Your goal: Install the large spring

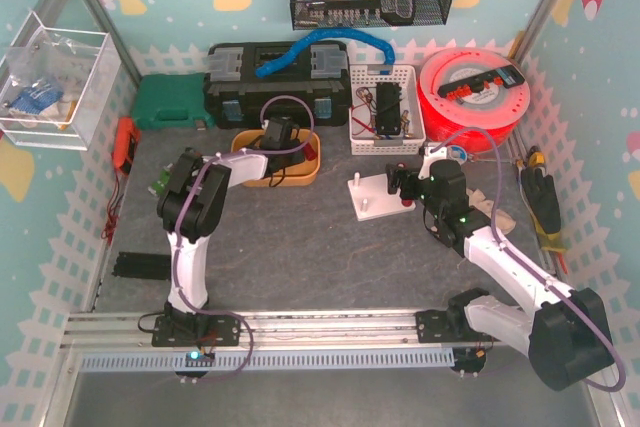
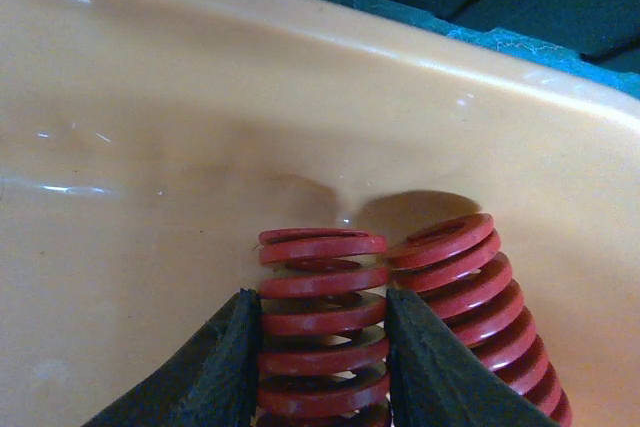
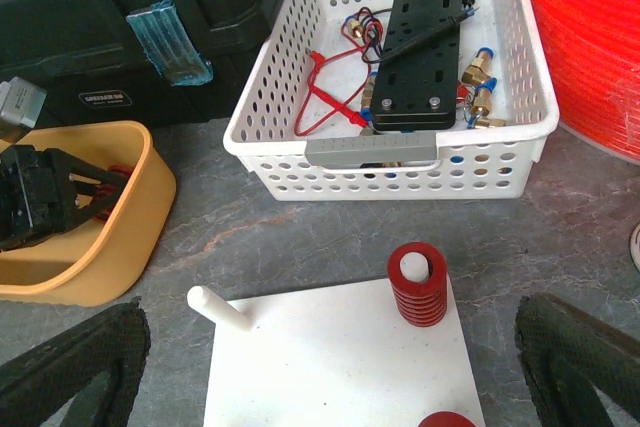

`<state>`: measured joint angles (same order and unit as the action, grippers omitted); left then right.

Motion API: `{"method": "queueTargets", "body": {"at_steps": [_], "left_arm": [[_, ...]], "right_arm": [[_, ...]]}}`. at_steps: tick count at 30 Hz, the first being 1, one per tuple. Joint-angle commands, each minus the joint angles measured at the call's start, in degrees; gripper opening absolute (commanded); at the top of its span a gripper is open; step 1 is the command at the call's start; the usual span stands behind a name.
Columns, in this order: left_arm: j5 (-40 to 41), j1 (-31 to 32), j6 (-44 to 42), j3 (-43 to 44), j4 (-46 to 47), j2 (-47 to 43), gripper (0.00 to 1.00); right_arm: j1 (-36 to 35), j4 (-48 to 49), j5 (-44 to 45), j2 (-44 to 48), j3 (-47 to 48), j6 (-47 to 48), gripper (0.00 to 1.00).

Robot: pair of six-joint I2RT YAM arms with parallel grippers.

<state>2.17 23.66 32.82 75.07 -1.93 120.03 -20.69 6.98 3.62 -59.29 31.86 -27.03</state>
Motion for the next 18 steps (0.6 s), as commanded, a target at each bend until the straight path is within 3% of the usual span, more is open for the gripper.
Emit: {"method": "queueTargets", "body": {"at_steps": [1, 13, 18], "left_arm": [[1.0, 0.0, -0.6, 0.7, -2.4, 0.9, 0.35], [1.0, 0.0, -4.0, 0.9, -1.8, -4.3, 0.16], [0.2, 0.0, -5.6, -0.4, 0.5, -8.4, 0.13]], "right_arm": [[-0.2, 0.7, 0.8, -0.4, -0.2, 0.7, 0.98], [-0.2, -1.4, 0.5, -0.6, 1.7, 0.9, 0.98], [-0.2, -5.1, -3.2, -2.0, 5.0, 0.8, 0.98]]}}
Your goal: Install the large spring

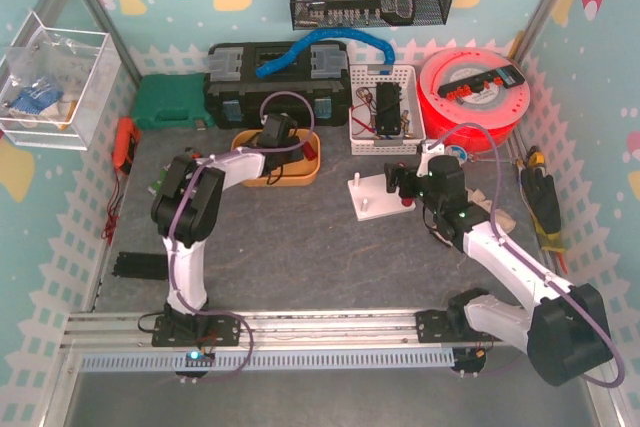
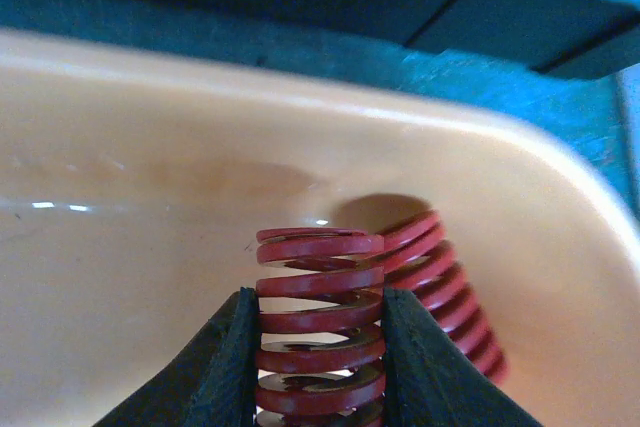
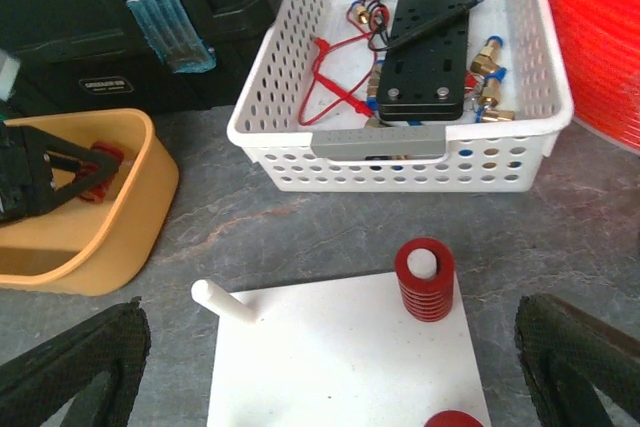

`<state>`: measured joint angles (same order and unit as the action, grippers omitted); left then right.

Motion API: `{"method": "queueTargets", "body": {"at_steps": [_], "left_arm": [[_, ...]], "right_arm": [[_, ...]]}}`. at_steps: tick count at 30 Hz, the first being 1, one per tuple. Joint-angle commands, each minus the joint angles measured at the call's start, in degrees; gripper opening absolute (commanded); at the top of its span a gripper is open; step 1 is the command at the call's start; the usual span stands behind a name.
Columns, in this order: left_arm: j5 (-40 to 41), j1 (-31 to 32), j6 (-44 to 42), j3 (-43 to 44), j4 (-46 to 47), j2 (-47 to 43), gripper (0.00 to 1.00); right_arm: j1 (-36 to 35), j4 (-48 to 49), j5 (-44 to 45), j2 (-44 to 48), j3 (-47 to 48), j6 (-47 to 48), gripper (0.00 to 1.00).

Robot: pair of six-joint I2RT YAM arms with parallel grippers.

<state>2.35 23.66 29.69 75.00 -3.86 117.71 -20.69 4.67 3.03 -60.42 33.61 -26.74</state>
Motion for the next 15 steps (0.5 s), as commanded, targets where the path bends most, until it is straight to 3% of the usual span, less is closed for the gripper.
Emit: {"method": "queueTargets", "body": {"at_steps": [1, 6, 15], "left_arm": [[-0.4, 0.0, -2.9, -0.8, 3.2, -7.1, 0.13], [-1.7, 0.0, -6.4, -5.7, 9.3, -13.6, 0.12], [-7.8, 5.4, -14.9, -19.3, 21.4, -26.8, 0.09]], "right_arm": [[-0.2, -3.2, -3.7, -0.9, 3.6, 0.3, 0.98], [-0.2, -4.9, -9.2, -0.6, 5.1, -1.8, 0.97], [-0.3, -9.7, -18.0, -1.6, 10.1, -2.0, 0.95]]}}
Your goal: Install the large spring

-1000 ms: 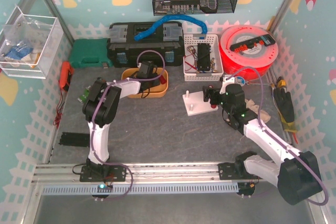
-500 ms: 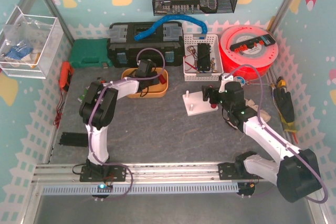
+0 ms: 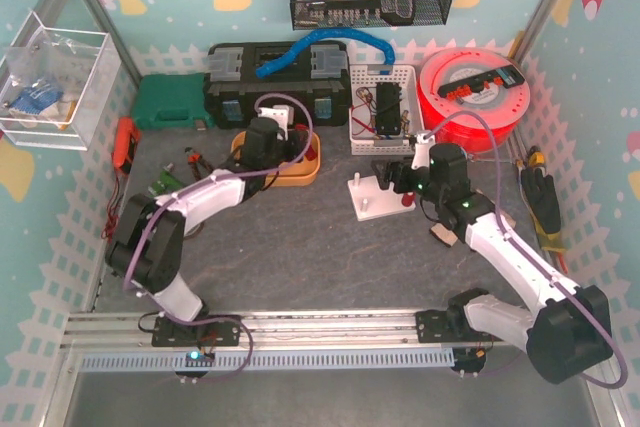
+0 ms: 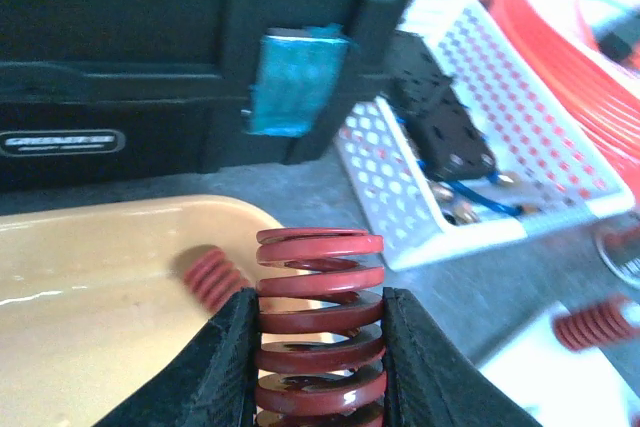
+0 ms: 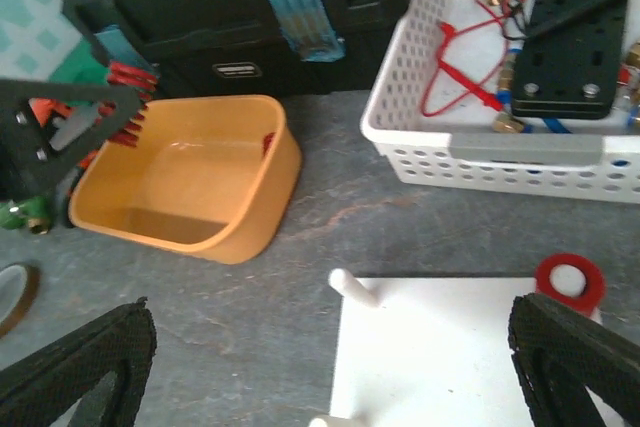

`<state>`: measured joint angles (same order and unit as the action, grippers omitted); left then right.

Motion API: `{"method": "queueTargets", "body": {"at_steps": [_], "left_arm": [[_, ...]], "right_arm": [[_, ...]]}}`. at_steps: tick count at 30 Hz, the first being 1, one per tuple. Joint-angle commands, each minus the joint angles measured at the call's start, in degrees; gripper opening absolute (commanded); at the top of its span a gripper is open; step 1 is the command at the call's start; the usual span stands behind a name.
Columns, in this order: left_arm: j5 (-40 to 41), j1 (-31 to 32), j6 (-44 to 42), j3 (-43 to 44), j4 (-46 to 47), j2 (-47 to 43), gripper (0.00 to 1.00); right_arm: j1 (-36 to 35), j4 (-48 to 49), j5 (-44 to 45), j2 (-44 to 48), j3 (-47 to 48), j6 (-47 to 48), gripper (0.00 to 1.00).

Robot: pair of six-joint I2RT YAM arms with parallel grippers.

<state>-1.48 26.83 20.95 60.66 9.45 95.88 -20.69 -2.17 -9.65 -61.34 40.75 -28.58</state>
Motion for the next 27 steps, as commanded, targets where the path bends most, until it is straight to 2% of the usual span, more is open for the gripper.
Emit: {"method": "queueTargets", "body": {"at_steps": [1, 7, 12, 16, 27], "left_arm": [[-4.4, 3.3, -7.4, -6.6, 9.8, -6.3, 0.09], [-6.5, 9.6, -14.6, -19.0, 24.4, -14.1, 0.06], [-6.9, 14.9, -22.8, -25.0, 31.1, -17.5, 0.05], [-6.1, 17.2, -25.4, -25.9, 31.8, -18.2, 0.02], [-8.8, 19.6, -28.5, -27.2, 34.1, -18.7, 0.01]], "right_arm": [[-0.3, -3.2, -6.5, -1.0, 3.4, -0.1, 0.95], [-0.3, -3.4, -14.8, -2.8, 5.1, -1.2, 0.91], [-0.9, -2.2, -22.5, -4.2, 5.9, -2.4, 0.8], [-2.9, 1.1, -26.2, -4.3, 5.8, -4.0, 0.69], [-5.6, 7.2, -30.1, -7.6, 5.6, -8.9, 0.64]]}}
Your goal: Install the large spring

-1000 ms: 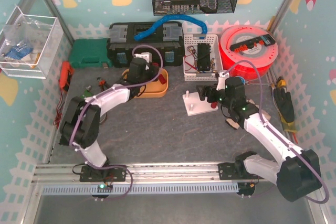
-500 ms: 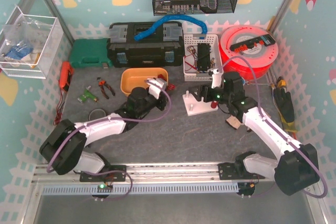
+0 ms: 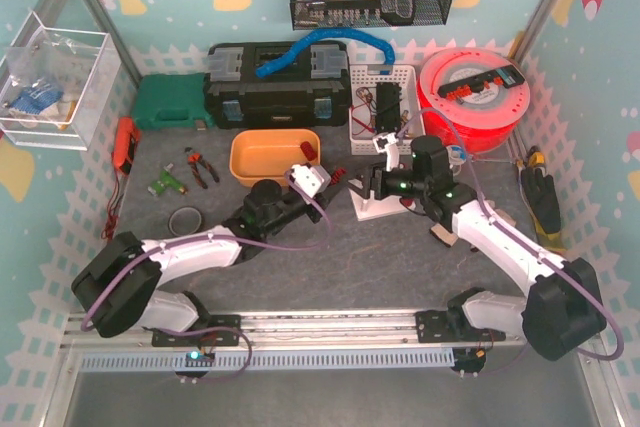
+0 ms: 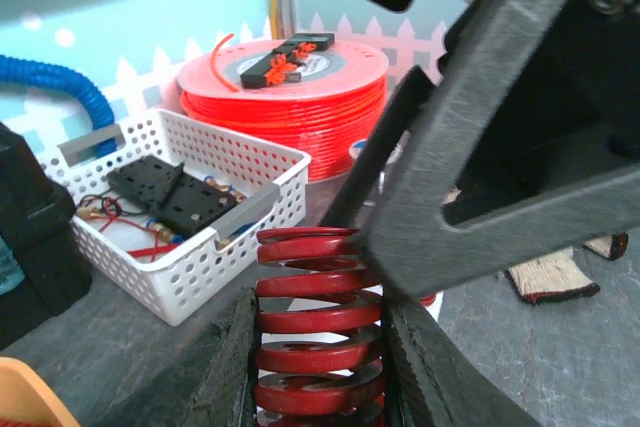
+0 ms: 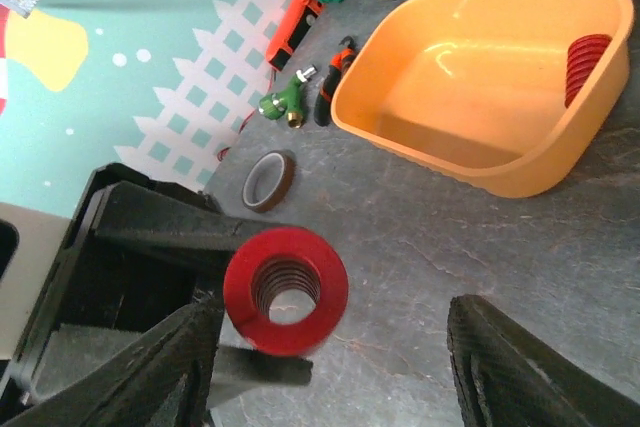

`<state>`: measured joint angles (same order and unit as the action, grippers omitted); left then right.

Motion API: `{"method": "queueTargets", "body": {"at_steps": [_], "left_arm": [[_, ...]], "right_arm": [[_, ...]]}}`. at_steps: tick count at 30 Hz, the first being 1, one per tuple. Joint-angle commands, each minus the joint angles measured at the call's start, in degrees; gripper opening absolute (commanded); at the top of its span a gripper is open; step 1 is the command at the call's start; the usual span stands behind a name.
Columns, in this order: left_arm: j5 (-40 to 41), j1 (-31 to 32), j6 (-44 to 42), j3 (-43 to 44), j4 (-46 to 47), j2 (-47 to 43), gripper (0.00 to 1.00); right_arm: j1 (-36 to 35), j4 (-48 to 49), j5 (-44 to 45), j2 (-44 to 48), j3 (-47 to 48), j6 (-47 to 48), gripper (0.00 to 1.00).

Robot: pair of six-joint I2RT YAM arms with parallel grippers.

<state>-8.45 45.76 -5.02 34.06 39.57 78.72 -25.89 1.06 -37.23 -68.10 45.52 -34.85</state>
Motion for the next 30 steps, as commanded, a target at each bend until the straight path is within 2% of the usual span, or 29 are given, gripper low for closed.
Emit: {"method": "queueTargets", "body": {"at_steps": [1, 6, 13, 16, 19, 22, 25, 27, 30], "left_arm": [[-2.0, 0.8, -2.8, -0.5, 3.9, -1.5, 0.01], [-2.0, 1.3, -3.5, -0.2, 2.9, -1.5, 0.01], [-1.5, 1.6, -4.0, -0.1, 2.4, -1.6, 0.01], [-1.3, 1.7, -4.2, -0.2, 2.3, -1.7, 0.01], [-0.9, 1.7, -4.3, -0.2, 2.3, -1.5, 0.02], [-0.1, 1.7, -4.0, -0.6, 3.0, -1.3, 0.1], [1.3, 1.7, -4.0, -0.9, 3.0, -1.2, 0.26], [3.1, 1.7, -4.1, -1.1, 2.7, -1.3, 0.41], [4.6, 1.7, -4.0, -1.1, 1.4, -1.4, 0.58]], "right_arm": [[-0.5, 4.8, -3.0, -1.1, 0.5, -3.2, 0.64], [-1.2, 8.3, -4.3, -2.0, -0.2, -5.2, 0.6], [-2.1, 8.0, -4.8, -3.1, -0.1, -4.6, 0.52], [-2.0, 7.5, -4.7, -2.9, -0.5, -4.2, 0.44], [-2.1, 7.6, -4.3, -2.5, -0.8, -4.2, 0.31], [-2.1, 8.4, -3.7, -2.4, -1.2, -4.1, 0.16], [-2.1, 9.0, -2.4, -1.7, -1.4, -4.2, 0.0], [-2.0, 8.9, -1.2, -0.9, -1.5, -4.0, 0.0], [-2.0, 7.8, 3.1, 1.0, -1.7, -3.6, 0.0]]}}
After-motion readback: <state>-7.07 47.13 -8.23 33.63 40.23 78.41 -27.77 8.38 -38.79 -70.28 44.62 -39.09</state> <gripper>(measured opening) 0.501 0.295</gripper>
